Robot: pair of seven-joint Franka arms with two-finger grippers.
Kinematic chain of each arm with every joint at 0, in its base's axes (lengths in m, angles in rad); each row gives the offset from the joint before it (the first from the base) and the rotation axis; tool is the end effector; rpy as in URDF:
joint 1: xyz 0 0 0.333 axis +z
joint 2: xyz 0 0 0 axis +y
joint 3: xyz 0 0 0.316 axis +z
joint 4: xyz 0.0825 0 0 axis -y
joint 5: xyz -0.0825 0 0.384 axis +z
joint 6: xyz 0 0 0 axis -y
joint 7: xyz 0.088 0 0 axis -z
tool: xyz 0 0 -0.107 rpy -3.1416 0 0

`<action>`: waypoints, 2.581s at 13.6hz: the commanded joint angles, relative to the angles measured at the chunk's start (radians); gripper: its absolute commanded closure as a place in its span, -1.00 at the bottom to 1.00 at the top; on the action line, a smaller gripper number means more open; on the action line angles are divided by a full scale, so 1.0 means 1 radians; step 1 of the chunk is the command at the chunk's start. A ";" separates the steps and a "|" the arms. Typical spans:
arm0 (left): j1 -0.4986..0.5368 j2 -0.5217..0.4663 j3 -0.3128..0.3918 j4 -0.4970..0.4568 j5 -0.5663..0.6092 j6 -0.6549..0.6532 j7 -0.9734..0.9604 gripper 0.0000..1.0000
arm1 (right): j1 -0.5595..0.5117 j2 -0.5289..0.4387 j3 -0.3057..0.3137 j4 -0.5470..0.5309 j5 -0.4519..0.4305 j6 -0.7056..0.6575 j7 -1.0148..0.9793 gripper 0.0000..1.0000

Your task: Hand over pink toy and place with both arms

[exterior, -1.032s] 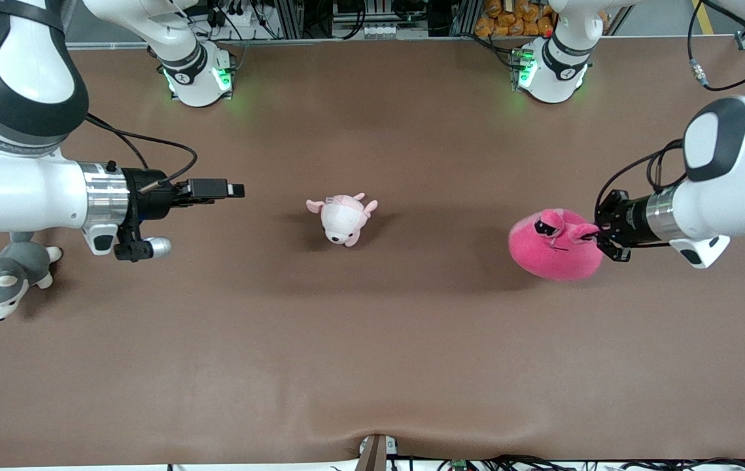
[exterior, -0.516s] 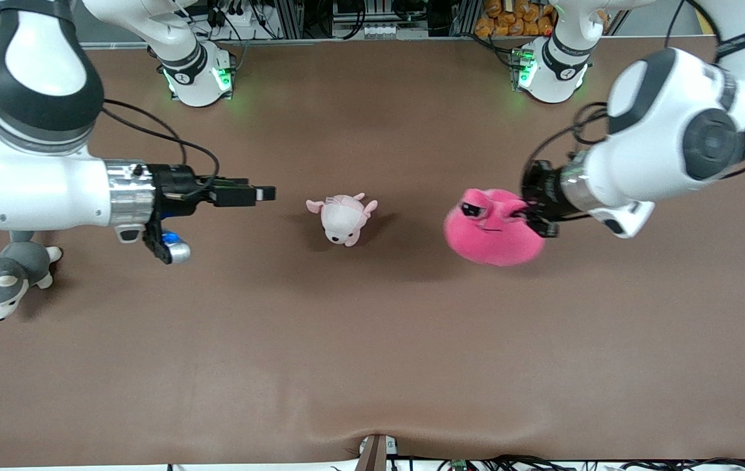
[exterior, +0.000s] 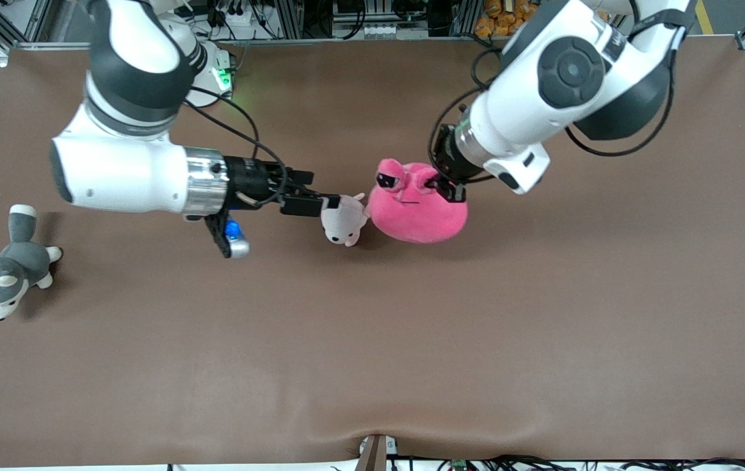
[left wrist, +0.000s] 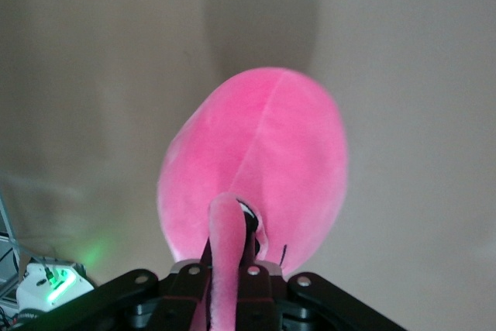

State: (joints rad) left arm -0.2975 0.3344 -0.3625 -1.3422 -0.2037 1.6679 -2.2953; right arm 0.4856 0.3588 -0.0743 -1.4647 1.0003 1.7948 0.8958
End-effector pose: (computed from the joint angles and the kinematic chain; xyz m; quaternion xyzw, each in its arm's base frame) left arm 0.5285 -0.3873 0.5543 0.6614 0.7329 -0.1577 0.0214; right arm 0.5868 0.3424 0.5107 -0.8312 0.3198 0.2857 0.3537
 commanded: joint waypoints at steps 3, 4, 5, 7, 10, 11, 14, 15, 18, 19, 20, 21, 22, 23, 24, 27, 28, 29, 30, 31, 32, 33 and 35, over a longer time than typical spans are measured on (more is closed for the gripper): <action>-0.048 0.008 -0.015 0.044 -0.020 0.021 -0.118 1.00 | 0.090 0.016 -0.010 -0.089 0.047 0.083 0.097 -1.00; -0.049 0.008 -0.018 0.044 -0.029 0.021 -0.122 1.00 | 0.090 0.011 -0.010 -0.097 0.047 0.078 0.098 -1.00; -0.048 0.008 -0.018 0.044 -0.048 0.027 -0.122 1.00 | 0.090 0.008 -0.010 -0.097 0.047 0.072 0.110 -1.00; -0.048 0.008 -0.016 0.044 -0.059 0.036 -0.119 1.00 | 0.091 -0.001 -0.010 -0.097 0.047 0.067 0.126 -1.00; -0.048 0.011 -0.013 0.044 -0.059 0.050 -0.115 1.00 | 0.082 -0.018 -0.010 -0.095 0.046 0.016 0.126 -1.00; -0.048 0.011 -0.013 0.044 -0.059 0.050 -0.115 1.00 | 0.077 -0.026 -0.012 -0.097 0.046 -0.004 0.126 -1.00; -0.048 0.009 -0.018 0.044 -0.059 0.053 -0.116 1.00 | 0.076 -0.037 -0.013 -0.097 0.046 -0.048 0.126 -1.00; -0.048 0.009 -0.018 0.044 -0.059 0.056 -0.118 1.00 | 0.076 -0.038 -0.013 -0.095 0.046 -0.049 0.126 -1.00; -0.048 0.009 -0.018 0.043 -0.059 0.056 -0.118 1.00 | 0.076 -0.037 -0.013 -0.094 0.046 -0.049 0.118 -0.04; -0.048 0.008 -0.018 0.043 -0.059 0.056 -0.118 1.00 | 0.076 -0.037 -0.013 -0.094 0.046 -0.049 0.114 0.65; -0.048 0.008 -0.018 0.044 -0.059 0.056 -0.118 1.00 | 0.073 -0.037 -0.015 -0.094 0.046 -0.051 0.115 1.00; -0.048 0.006 -0.018 0.044 -0.059 0.056 -0.118 1.00 | 0.068 -0.037 -0.013 -0.094 0.047 -0.055 0.121 1.00; -0.048 0.006 -0.018 0.044 -0.060 0.056 -0.118 1.00 | 0.061 -0.037 -0.013 -0.094 0.047 -0.063 0.121 1.00; -0.048 0.006 -0.018 0.043 -0.059 0.056 -0.118 1.00 | 0.053 -0.037 -0.013 -0.091 0.047 -0.075 0.118 1.00; -0.046 0.006 -0.016 0.044 -0.059 0.056 -0.118 1.00 | 0.051 -0.037 -0.013 -0.088 0.049 -0.083 0.117 1.00; -0.032 0.003 -0.016 0.044 -0.059 0.056 -0.113 0.71 | 0.041 -0.040 -0.013 -0.069 0.049 -0.091 0.121 1.00; -0.028 0.000 -0.016 0.044 -0.059 0.056 -0.108 -0.43 | 0.034 -0.044 -0.013 -0.063 0.049 -0.091 0.121 1.00; -0.026 0.000 -0.010 0.044 -0.059 0.056 -0.105 -0.99 | 0.028 -0.052 -0.015 -0.062 0.049 -0.091 0.121 1.00; -0.025 -0.002 -0.007 0.044 -0.059 0.056 -0.104 -1.00 | 0.018 -0.061 -0.016 -0.063 0.049 -0.092 0.124 1.00; -0.012 -0.009 -0.006 0.044 -0.057 0.055 -0.102 -1.00 | -0.002 -0.066 -0.016 -0.063 0.046 -0.097 0.123 1.00; 0.004 -0.020 -0.006 0.044 -0.057 0.050 -0.092 -1.00 | -0.027 -0.069 -0.018 -0.063 0.044 -0.127 0.112 1.00; 0.021 -0.023 -0.006 0.044 -0.056 0.041 -0.066 -1.00 | -0.062 -0.072 -0.018 -0.063 0.037 -0.156 0.104 1.00; 0.070 -0.038 -0.006 0.044 -0.054 0.007 0.026 -1.00 | -0.151 -0.072 -0.019 -0.063 0.032 -0.245 0.034 1.00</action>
State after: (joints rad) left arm -0.2702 0.3222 -0.3700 -1.2996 -0.2425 1.7147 -2.3416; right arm 0.4194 0.3095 -0.1045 -1.5132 1.0338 1.6245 0.9878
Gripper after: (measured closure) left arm 0.322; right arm 0.877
